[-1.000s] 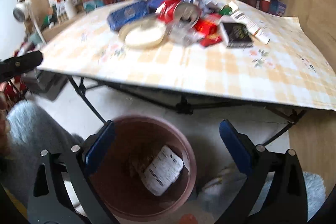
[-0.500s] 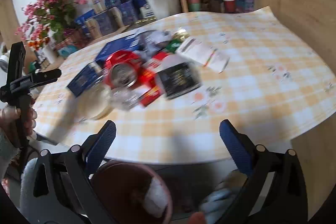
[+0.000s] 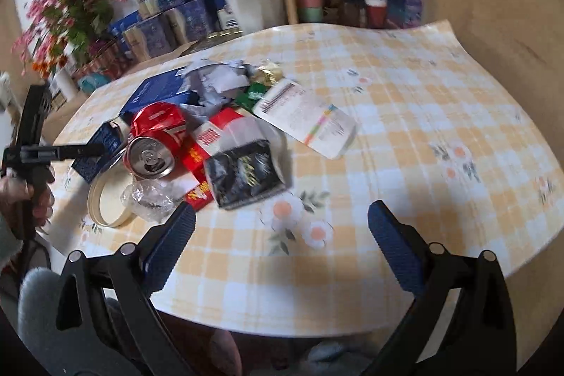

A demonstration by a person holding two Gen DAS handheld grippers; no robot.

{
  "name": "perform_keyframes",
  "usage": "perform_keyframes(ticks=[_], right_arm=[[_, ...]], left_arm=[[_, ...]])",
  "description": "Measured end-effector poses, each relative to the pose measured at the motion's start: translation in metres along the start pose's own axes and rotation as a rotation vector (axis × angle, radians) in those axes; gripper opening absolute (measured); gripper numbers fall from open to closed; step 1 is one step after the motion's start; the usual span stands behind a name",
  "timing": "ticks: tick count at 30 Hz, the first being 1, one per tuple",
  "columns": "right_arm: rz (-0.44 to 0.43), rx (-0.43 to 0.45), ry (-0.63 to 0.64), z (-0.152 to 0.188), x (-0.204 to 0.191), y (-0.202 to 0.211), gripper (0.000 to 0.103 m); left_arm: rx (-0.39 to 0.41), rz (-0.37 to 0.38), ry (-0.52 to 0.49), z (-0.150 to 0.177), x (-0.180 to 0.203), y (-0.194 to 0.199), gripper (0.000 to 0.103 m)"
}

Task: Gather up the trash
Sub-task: 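Grasp the blue-and-white milk carton with the left gripper while the right grasps the black snack bag, then carry the milk carton and black snack bag over the bin and release both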

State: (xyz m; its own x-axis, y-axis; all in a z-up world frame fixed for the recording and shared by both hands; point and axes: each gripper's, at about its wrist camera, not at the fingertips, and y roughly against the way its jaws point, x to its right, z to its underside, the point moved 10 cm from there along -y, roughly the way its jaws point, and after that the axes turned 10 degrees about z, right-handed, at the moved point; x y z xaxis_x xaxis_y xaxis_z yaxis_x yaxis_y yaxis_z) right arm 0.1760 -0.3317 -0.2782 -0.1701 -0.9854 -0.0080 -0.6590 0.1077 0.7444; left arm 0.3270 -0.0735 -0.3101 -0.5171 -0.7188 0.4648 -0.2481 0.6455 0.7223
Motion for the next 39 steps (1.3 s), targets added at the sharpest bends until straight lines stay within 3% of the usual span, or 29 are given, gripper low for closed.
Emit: perform_keyframes(ticks=[7,13,18,25,34,39], right_arm=[[-0.056,-0.063,0.117,-0.007,-0.029,-0.043,0.072],[-0.072,-0.097,0.132,-0.01,-0.039,-0.063,0.072],[-0.078,-0.098,0.118,-0.011,-0.04,-0.069,0.072],[-0.107,-0.117,0.064,-0.013,-0.033,-0.074,0.068],[-0.095,-0.131,0.024,-0.01,-0.027,-0.081,0.068],[-0.106,-0.078,-0.01,-0.015,-0.026,-0.06,0.065]], left_arm=[[0.117,-0.065,-0.003,-0.011,0.003,0.043,0.082],[0.199,-0.183,0.036,-0.008,-0.002,0.083,0.082],[0.279,-0.206,0.04,0.006,0.005,0.11,0.082],[0.326,-0.2,-0.003,0.025,0.033,0.128,0.082],[0.358,-0.157,0.047,0.048,0.047,0.139,0.082],[0.347,-0.142,0.046,0.061,0.057,0.139,0.082]])
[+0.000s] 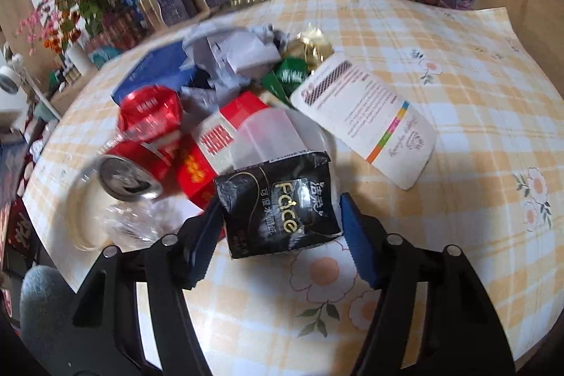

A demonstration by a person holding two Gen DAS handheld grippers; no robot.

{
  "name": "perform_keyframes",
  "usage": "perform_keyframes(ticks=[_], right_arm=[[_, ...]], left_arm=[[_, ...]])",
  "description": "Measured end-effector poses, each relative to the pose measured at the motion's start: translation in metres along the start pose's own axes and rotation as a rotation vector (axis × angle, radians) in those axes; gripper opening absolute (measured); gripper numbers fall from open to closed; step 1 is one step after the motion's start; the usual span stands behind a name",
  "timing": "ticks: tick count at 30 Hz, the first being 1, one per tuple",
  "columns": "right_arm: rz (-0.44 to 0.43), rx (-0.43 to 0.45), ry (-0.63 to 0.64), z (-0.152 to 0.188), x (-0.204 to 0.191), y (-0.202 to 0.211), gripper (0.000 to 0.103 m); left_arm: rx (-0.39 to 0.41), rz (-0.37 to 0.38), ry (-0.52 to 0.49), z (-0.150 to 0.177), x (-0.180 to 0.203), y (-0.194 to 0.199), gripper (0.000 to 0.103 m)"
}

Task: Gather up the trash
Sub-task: 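Carry the milk carton and black snack bag over the bin and release both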

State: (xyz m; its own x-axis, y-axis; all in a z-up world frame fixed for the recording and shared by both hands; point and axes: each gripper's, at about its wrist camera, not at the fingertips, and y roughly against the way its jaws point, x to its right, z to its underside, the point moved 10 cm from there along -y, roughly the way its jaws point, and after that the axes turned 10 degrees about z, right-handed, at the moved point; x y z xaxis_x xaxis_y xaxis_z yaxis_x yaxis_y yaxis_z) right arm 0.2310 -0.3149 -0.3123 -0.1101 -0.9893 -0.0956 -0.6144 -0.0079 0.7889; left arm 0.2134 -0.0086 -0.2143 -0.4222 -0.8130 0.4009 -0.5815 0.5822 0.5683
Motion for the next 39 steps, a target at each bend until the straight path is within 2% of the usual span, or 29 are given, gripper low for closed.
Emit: perform_keyframes(ticks=[4,8,13,22,29,34,39], right_arm=[[-0.051,0.068,-0.044,0.002,-0.009,0.037,0.065],[-0.072,0.117,-0.032,0.015,-0.022,0.073,0.065],[-0.096,0.152,-0.032,0.035,-0.033,0.111,0.065],[-0.105,0.183,-0.025,0.069,-0.047,0.152,0.065],[-0.118,0.167,-0.099,0.102,-0.05,0.149,0.065],[-0.1,0.137,-0.084,0.127,-0.06,0.135,0.065],[-0.094,0.099,-0.088,0.145,-0.06,0.122,0.065]], left_arm=[[-0.022,0.02,-0.058,0.014,0.019,0.005,0.082],[-0.055,0.042,-0.129,0.034,0.041,0.008,0.082],[-0.147,0.062,-0.248,0.079,0.069,0.009,0.082],[-0.272,0.113,-0.366,0.148,0.096,0.009,0.082],[-0.352,0.112,-0.379,0.189,0.09,-0.01,0.082],[-0.391,0.102,-0.304,0.203,0.077,-0.028,0.082],[-0.392,0.063,-0.244,0.203,0.066,-0.043,0.083]])
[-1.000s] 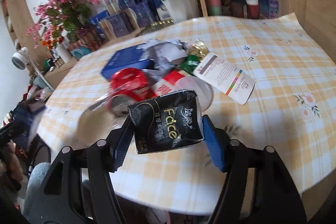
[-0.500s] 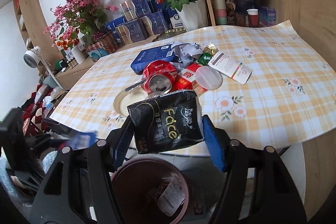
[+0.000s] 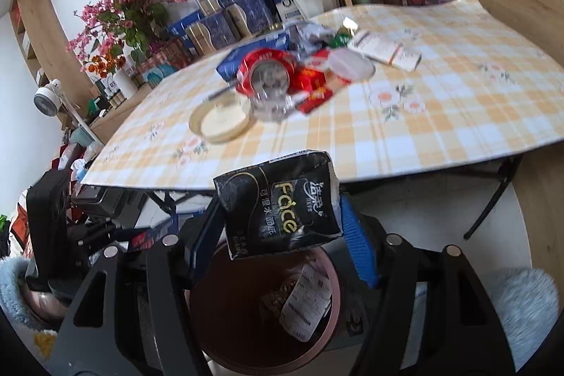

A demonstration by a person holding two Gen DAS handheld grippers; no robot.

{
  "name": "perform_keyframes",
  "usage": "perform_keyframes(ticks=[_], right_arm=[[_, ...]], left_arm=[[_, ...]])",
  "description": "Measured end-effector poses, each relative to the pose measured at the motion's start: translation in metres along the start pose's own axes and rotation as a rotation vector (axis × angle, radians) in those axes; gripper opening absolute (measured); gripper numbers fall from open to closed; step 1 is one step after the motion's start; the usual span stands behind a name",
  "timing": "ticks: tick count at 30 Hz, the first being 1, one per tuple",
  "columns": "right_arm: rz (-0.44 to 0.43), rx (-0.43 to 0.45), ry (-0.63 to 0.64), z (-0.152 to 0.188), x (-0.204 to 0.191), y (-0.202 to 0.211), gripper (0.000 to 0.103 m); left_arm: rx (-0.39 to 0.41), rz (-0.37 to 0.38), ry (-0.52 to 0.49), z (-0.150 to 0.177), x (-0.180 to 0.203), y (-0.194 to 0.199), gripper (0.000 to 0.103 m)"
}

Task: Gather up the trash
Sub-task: 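Carry the milk carton and black snack bag over the bin and release both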

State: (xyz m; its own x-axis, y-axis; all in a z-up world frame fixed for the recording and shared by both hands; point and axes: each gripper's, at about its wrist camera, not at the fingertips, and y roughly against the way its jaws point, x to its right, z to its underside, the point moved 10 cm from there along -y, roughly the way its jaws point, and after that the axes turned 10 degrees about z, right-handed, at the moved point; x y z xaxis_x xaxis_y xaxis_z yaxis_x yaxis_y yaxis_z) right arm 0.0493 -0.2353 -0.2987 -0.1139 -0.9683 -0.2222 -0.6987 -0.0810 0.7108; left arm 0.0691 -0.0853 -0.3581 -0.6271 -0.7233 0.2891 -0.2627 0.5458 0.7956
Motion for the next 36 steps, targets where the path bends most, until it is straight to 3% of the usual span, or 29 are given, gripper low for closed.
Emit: perform_keyframes(ticks=[4,9,16,27,36], right_arm=[[0.001,-0.006,-0.002,0.003,0.002,-0.005,0.065],[0.006,-0.063,0.076,0.02,-0.012,-0.021,0.065],[-0.018,-0.127,0.242,0.047,-0.05,-0.037,0.066],[-0.025,-0.22,0.385,0.079,-0.075,-0.056,0.067],[-0.032,-0.238,0.382,0.084,-0.074,-0.059,0.071]], left_arm=[[0.02,-0.002,0.031,-0.004,-0.005,0.0,0.085],[0.213,-0.06,0.04,-0.025,-0.011,0.038,0.09],[0.342,-0.133,0.134,-0.032,-0.036,0.074,0.092],[0.415,-0.14,0.294,-0.025,-0.069,0.092,0.094],[0.405,-0.143,0.307,-0.023,-0.07,0.089,0.095]])
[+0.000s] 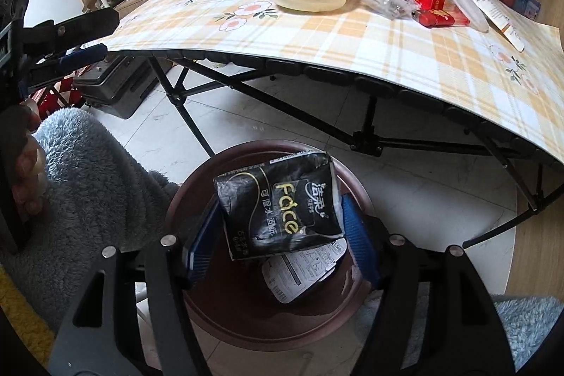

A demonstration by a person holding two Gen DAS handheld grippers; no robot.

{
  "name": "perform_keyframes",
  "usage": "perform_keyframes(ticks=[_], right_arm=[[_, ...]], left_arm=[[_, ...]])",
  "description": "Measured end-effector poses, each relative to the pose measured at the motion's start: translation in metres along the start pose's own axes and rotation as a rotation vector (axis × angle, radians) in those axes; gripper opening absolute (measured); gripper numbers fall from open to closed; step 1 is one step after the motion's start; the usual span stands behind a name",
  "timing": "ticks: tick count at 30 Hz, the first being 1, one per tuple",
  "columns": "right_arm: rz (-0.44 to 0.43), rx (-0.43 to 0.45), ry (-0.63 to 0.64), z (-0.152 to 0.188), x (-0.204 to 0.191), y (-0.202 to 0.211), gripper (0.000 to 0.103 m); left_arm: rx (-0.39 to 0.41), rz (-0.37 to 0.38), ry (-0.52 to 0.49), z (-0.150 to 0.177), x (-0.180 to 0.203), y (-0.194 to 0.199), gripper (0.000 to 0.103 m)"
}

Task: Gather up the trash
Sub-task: 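Carry the milk carton and black snack bag over the bin and release both, then grasp the beige plate with the left gripper while the right grasps the plastic bag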

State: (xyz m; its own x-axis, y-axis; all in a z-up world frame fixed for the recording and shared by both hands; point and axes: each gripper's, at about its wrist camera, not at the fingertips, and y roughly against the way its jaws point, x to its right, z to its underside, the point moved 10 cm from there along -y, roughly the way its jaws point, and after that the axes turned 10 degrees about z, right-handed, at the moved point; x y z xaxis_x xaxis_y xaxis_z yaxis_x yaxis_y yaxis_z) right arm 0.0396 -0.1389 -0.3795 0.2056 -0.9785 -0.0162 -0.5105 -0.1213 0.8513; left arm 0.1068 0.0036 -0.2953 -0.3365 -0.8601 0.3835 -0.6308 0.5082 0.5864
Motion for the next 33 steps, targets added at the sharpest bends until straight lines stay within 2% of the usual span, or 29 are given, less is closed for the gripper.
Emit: perform_keyframes(ticks=[4,8,12,15,21,24,33], right_arm=[[0.011,0.003,0.001,-0.003,0.001,0.0,0.091],[0.029,0.008,-0.008,-0.004,0.006,0.002,0.097],[0.065,0.023,-0.051,-0.009,0.02,0.007,0.097],[0.099,0.079,-0.111,-0.017,0.037,0.021,0.097],[0.094,0.134,-0.237,-0.03,0.065,0.039,0.097],[0.135,0.152,-0.272,-0.036,0.08,0.046,0.097],[0.063,0.217,-0.316,-0.058,0.105,0.073,0.097]], left_arm=[[-0.004,-0.001,-0.001,0.0,0.0,-0.001,0.095],[0.004,-0.002,0.009,0.0,-0.003,0.0,0.095],[0.009,-0.014,0.019,-0.001,-0.007,0.0,0.095],[0.015,-0.015,0.015,-0.002,-0.007,0.001,0.095],[0.004,-0.019,-0.041,-0.002,0.004,-0.005,0.095],[0.019,-0.007,-0.074,-0.003,0.011,-0.002,0.095],[0.014,-0.068,-0.082,-0.011,0.007,-0.001,0.097]])
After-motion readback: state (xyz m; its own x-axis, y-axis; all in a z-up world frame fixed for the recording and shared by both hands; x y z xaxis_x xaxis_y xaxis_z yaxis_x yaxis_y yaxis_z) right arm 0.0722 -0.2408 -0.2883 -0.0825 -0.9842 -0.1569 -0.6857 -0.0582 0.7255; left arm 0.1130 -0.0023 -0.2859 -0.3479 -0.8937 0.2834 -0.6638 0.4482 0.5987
